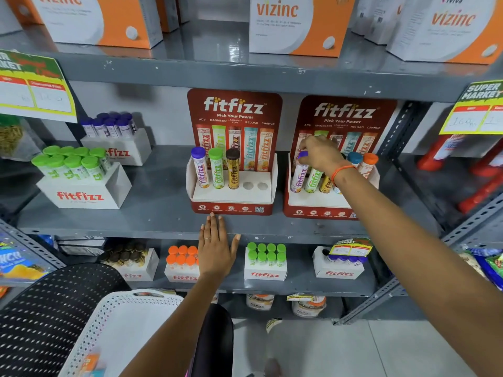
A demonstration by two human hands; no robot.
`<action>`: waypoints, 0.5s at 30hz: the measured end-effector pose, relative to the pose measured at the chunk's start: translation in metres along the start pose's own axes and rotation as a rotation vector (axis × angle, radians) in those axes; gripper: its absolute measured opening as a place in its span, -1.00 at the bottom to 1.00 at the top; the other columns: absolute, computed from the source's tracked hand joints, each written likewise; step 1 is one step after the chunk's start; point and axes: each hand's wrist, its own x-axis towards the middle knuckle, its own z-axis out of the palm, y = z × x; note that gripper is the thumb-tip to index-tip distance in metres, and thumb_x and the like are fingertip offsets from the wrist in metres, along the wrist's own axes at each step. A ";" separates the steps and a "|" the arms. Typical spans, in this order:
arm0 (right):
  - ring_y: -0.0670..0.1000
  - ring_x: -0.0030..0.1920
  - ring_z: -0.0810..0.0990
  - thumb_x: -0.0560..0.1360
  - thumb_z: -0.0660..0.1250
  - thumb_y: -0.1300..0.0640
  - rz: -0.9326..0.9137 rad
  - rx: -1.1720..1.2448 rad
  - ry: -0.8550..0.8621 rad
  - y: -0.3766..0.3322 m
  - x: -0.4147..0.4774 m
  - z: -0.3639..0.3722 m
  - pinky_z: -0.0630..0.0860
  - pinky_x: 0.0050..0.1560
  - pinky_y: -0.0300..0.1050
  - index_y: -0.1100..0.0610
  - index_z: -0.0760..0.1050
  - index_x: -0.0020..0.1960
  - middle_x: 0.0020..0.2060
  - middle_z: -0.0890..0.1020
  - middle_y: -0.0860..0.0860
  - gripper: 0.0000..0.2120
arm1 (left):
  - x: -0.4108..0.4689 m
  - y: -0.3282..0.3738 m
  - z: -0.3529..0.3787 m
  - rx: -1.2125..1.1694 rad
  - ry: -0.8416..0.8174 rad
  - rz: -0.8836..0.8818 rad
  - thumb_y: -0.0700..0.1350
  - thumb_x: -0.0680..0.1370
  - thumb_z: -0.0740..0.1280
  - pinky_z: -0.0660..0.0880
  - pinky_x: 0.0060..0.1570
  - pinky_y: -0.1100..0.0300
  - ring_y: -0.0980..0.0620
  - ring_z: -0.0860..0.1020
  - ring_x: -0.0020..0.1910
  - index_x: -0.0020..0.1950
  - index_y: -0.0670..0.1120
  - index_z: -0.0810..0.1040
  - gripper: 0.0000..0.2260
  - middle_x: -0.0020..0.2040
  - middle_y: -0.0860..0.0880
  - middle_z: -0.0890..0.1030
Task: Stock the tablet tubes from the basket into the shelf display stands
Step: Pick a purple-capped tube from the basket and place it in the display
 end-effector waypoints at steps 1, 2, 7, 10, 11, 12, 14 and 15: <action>0.26 0.20 0.49 0.45 0.40 0.09 0.002 -0.029 0.012 -0.002 -0.001 0.002 0.34 0.35 0.24 0.26 0.47 0.19 0.17 0.55 0.25 -0.62 | 0.000 0.000 0.000 0.003 0.002 0.002 0.31 0.49 -0.41 -0.17 0.46 0.04 -0.15 0.01 0.53 0.53 -0.17 -0.03 -0.21 0.54 -0.19 0.08; 0.26 0.23 0.47 0.46 0.38 0.03 -0.005 -0.051 0.039 -0.004 -0.003 0.003 0.29 0.38 0.27 0.24 0.44 0.21 0.18 0.55 0.25 -0.58 | 0.000 0.001 0.000 0.002 0.003 0.003 0.31 0.49 -0.41 -0.17 0.46 0.04 -0.15 0.01 0.53 0.53 -0.17 -0.03 -0.21 0.54 -0.19 0.07; 0.23 0.19 0.51 0.51 0.29 0.06 -0.214 0.327 0.373 -0.047 -0.042 0.042 0.44 0.25 0.13 0.23 0.44 0.27 0.16 0.57 0.24 -0.61 | -0.001 -0.002 -0.006 -0.041 0.008 0.002 0.31 0.49 -0.38 -0.16 0.46 0.05 -0.14 0.02 0.53 0.53 -0.18 -0.03 -0.22 0.54 -0.20 0.07; 0.20 0.15 0.49 0.51 0.28 0.15 -0.319 0.550 0.334 -0.090 -0.072 0.091 0.48 0.17 0.08 0.24 0.45 0.21 0.13 0.55 0.21 -0.70 | -0.011 -0.012 -0.016 -0.120 0.085 -0.066 0.23 0.58 -0.17 -0.08 0.48 0.04 -0.13 0.10 0.51 0.51 -0.24 0.06 -0.32 0.52 -0.23 0.15; 0.19 0.15 0.49 0.52 0.27 0.16 -0.341 0.581 0.305 -0.105 -0.081 0.110 0.48 0.19 0.08 0.24 0.45 0.21 0.14 0.55 0.21 -0.70 | -0.017 -0.018 -0.019 -0.157 0.124 -0.104 0.20 0.60 -0.09 -0.04 0.48 0.02 -0.13 0.12 0.51 0.50 -0.25 0.09 -0.36 0.52 -0.23 0.17; 0.19 0.15 0.49 0.52 0.27 0.16 -0.362 0.608 0.284 -0.120 -0.091 0.129 0.47 0.20 0.08 0.24 0.45 0.21 0.13 0.55 0.21 -0.71 | -0.026 -0.027 -0.021 -0.188 0.162 -0.143 0.16 0.62 -0.02 0.01 0.49 -0.01 -0.13 0.13 0.51 0.50 -0.26 0.11 -0.39 0.51 -0.23 0.17; 0.18 0.15 0.49 0.54 0.26 0.16 -0.379 0.662 0.241 -0.147 -0.111 0.166 0.44 0.22 0.06 0.25 0.46 0.18 0.10 0.56 0.21 -0.74 | -0.050 -0.047 -0.024 -0.219 0.224 -0.226 0.10 0.62 0.06 0.11 0.48 -0.07 -0.15 0.18 0.49 0.48 -0.28 0.14 -0.43 0.50 -0.24 0.21; 0.19 0.15 0.51 0.55 0.24 0.16 -0.388 0.692 0.194 -0.161 -0.122 0.185 0.45 0.23 0.08 0.26 0.46 0.17 0.09 0.57 0.21 -0.75 | -0.067 -0.062 -0.024 -0.219 0.245 -0.280 0.08 0.61 0.07 0.14 0.45 -0.08 -0.17 0.21 0.48 0.47 -0.29 0.17 -0.43 0.48 -0.26 0.24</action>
